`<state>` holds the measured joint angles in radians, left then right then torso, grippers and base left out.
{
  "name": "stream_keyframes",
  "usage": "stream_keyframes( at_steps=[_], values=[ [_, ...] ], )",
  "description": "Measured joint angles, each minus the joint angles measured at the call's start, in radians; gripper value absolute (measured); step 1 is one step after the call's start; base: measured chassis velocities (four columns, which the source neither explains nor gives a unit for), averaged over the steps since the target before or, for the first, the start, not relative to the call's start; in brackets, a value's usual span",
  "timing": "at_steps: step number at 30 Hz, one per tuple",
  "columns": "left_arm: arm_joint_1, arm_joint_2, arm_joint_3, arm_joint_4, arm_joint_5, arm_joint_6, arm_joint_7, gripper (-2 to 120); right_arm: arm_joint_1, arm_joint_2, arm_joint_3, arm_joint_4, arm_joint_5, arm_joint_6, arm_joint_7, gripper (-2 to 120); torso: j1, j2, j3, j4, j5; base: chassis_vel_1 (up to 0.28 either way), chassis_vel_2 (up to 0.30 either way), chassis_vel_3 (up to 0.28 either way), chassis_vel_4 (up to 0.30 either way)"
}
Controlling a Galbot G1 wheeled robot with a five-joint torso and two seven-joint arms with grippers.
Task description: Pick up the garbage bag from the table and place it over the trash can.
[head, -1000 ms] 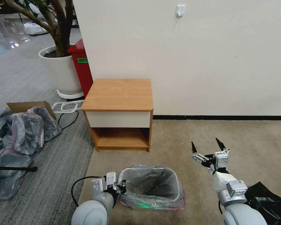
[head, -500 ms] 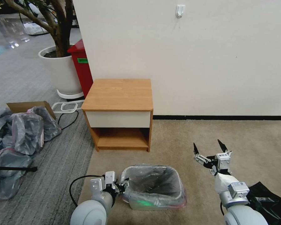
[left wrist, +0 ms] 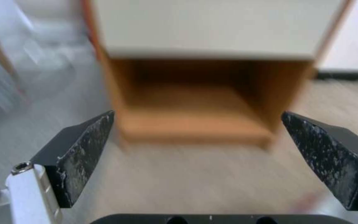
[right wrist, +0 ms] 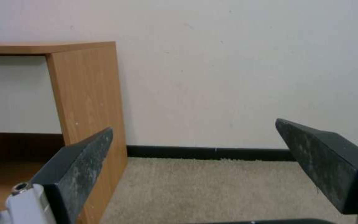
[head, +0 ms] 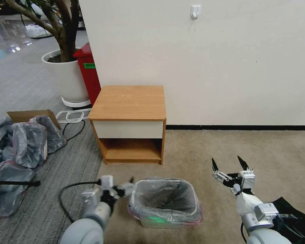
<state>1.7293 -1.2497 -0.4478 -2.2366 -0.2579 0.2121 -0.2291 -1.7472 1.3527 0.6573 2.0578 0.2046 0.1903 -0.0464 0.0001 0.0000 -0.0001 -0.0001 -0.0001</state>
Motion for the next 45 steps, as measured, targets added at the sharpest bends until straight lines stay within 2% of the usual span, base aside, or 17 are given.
stream_keyframes(
  at_steps=[3,4,5,7,9,15,17,22,45],
  values=[
    [0.070,-0.035,-0.099,0.024,0.152,-0.212,0.030,100,-0.036,0.029,0.010,-0.020,0.039,0.093,-0.014,100,0.000,0.000,0.000,0.0003,0.0000,0.000,0.000,0.000,0.000],
    [0.082,-0.042,-0.120,0.029,0.179,-0.249,0.031,100,-0.045,0.038,0.013,-0.024,0.042,0.114,-0.014,100,0.000,0.000,0.000,0.0003,0.0000,0.000,0.000,0.000,0.000],
    [0.082,-0.042,-0.120,0.029,0.179,-0.249,0.031,100,-0.045,0.038,0.013,-0.024,0.042,0.114,-0.014,100,0.000,0.000,0.000,0.0003,0.0000,0.000,0.000,0.000,0.000],
    [0.131,-0.063,-0.159,0.025,0.219,-0.317,0.031,100,-0.076,0.063,0.023,-0.034,0.046,0.161,-0.019,100,0.000,0.000,0.000,0.0001,-0.0001,0.000,0.000,0.000,0.000],
    [0.181,-0.081,-0.168,0.000,0.224,-0.338,0.031,100,-0.104,0.083,0.037,-0.044,0.047,0.195,-0.031,100,0.000,0.000,0.000,0.0001,0.0001,0.000,0.000,0.000,0.000],
    [0.259,-0.104,-0.161,-0.043,0.230,-0.334,0.049,100,-0.150,0.116,0.067,-0.043,0.048,0.210,-0.065,100,0.000,0.000,0.000,0.0001,0.0001,0.000,0.000,0.000,0.000],
    [0.291,-0.106,-0.158,-0.064,0.230,-0.306,0.071,100,-0.167,0.138,0.087,-0.037,0.047,0.214,-0.107,100,0.000,0.000,0.000,0.0001,0.0000,0.000,0.000,0.000,0.000],
    [0.351,-0.110,-0.143,-0.104,0.265,-0.292,0.080,100,-0.220,0.155,0.096,-0.029,0.055,0.254,-0.158,100,0.000,0.000,0.000,-0.0001,0.0004,0.000,0.000,0.000,0.000],
    [0.351,-0.110,-0.139,-0.107,0.266,-0.286,0.078,100,-0.221,0.154,0.095,-0.028,0.056,0.257,-0.161,100,0.000,0.000,0.000,0.0001,0.0001,0.000,0.000,0.000,0.000]
  ],
)
